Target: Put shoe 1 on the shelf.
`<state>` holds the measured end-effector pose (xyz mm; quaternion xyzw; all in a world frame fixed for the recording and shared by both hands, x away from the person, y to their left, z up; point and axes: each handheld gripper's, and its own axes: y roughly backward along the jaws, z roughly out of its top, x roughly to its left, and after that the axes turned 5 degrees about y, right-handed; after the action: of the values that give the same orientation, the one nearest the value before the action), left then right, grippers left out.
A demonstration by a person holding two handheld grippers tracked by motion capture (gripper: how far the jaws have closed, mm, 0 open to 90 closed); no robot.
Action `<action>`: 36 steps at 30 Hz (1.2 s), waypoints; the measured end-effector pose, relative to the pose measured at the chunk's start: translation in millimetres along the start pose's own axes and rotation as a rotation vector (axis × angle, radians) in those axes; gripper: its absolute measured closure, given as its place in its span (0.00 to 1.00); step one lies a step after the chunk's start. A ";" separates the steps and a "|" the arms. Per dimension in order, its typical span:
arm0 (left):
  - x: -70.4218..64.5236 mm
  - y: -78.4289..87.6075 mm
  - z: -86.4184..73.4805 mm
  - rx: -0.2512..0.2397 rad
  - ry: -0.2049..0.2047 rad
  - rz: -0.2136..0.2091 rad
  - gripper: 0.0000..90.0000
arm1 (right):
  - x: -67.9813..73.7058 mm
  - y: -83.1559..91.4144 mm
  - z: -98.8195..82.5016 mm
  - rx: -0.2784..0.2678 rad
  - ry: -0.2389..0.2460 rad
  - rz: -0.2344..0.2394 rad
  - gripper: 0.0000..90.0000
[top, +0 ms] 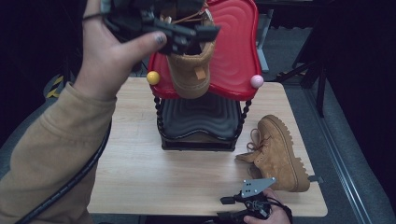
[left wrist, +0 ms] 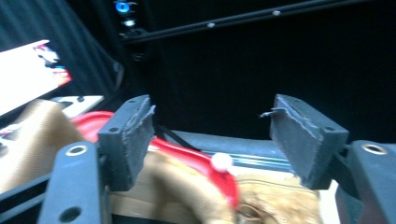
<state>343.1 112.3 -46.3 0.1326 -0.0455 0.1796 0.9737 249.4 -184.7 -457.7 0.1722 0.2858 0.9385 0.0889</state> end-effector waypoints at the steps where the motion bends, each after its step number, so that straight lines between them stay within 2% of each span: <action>1: -5.5 -2.9 -6.3 0.008 0.001 -0.024 0.36 | -0.3 0.0 -0.3 0.000 -0.002 -0.002 0.54; 3: -12.2 -7.0 -15.7 0.007 0.001 -0.056 0.37 | -1.3 0.1 -0.7 0.002 -0.002 -0.002 0.54; 5: -19.7 -12.5 -28.0 0.000 0.030 -0.103 0.37 | -2.2 0.6 -0.7 0.000 -0.006 -0.008 0.54; 6: -19.7 -12.5 -28.0 0.000 0.030 -0.103 0.37 | -3.1 1.6 -0.5 0.001 -0.004 -0.012 0.54; 7: -25.6 -20.0 -42.4 0.013 0.071 -0.146 0.39 | -4.3 4.0 0.3 -0.003 -0.003 -0.021 0.54; 8: -27.8 -23.5 -49.4 0.020 0.085 -0.159 0.39 | -5.3 5.9 0.9 -0.006 -0.003 -0.027 0.54; 9: -27.8 -23.5 -49.4 0.020 0.085 -0.159 0.39 | -5.3 5.9 0.9 -0.006 -0.003 -0.027 0.54; 10: -31.1 -27.0 -60.2 0.028 0.084 -0.157 0.39 | -6.8 8.9 1.7 -0.011 -0.005 -0.033 0.54; 11: -36.4 -31.9 -77.8 0.040 0.092 -0.168 0.39 | -9.3 15.2 3.5 -0.021 -0.008 -0.051 0.55; 12: -39.1 -34.3 -88.7 0.031 0.113 -0.181 0.39 | -10.4 18.1 4.5 -0.029 -0.006 -0.055 0.55; 13: -41.3 -37.0 -99.1 0.031 0.124 -0.183 0.39 | -11.4 20.4 5.5 -0.037 0.000 -0.058 0.55; 14: -41.3 -37.0 -99.1 0.031 0.124 -0.183 0.39 | -11.4 20.4 5.5 -0.037 0.000 -0.058 0.55; 16: -46.2 -45.8 -124.5 0.051 0.136 -0.176 0.39 | -14.0 25.5 8.4 -0.041 0.008 -0.072 0.55; 17: -46.2 -45.8 -124.5 0.051 0.136 -0.176 0.39 | -14.9 26.4 8.7 -0.045 0.008 -0.075 0.55; 20: -48.2 -57.5 -148.2 0.069 0.162 -0.206 0.39 | -17.2 28.8 9.2 -0.050 0.000 -0.080 0.55; 21: -47.5 -59.1 -153.0 0.072 0.156 -0.203 0.39 | -19.4 31.5 9.8 -0.055 0.000 -0.089 0.55; 22: -48.9 -60.5 -160.1 0.070 0.182 -0.202 0.39 | -20.1 33.4 10.4 -0.058 -0.001 -0.095 0.55; 26: -48.2 -63.8 -194.0 0.070 0.221 -0.175 0.37 | -26.0 54.8 20.6 -0.083 0.007 -0.148 0.55; 27: -47.2 -64.9 -201.9 0.077 0.234 -0.172 0.37 | -28.7 63.3 24.9 -0.096 0.009 -0.176 0.56; 31: -41.4 -71.0 -222.3 0.097 0.272 -0.168 0.37 | -41.0 84.8 34.2 -0.119 0.014 -0.249 0.62; 32: -39.6 -71.4 -223.9 0.108 0.262 -0.158 0.36 | -45.0 88.9 35.9 -0.110 0.022 -0.260 0.66; 33: -37.5 -71.1 -226.3 0.097 0.259 -0.154 0.36 | -49.6 93.2 38.1 -0.085 0.024 -0.269 0.71; 34: -36.4 -70.8 -228.0 0.089 0.271 -0.162 0.36 | -56.1 99.1 41.5 -0.054 0.031 -0.293 0.74; 36: -33.9 -70.8 -232.3 0.084 0.283 -0.178 0.36 | -65.0 108.7 45.7 -0.029 0.060 -0.335 0.80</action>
<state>346.7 100.9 -291.2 0.1503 0.1115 0.1115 0.9760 319.2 -268.1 -378.2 0.0926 0.2995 0.9193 0.2379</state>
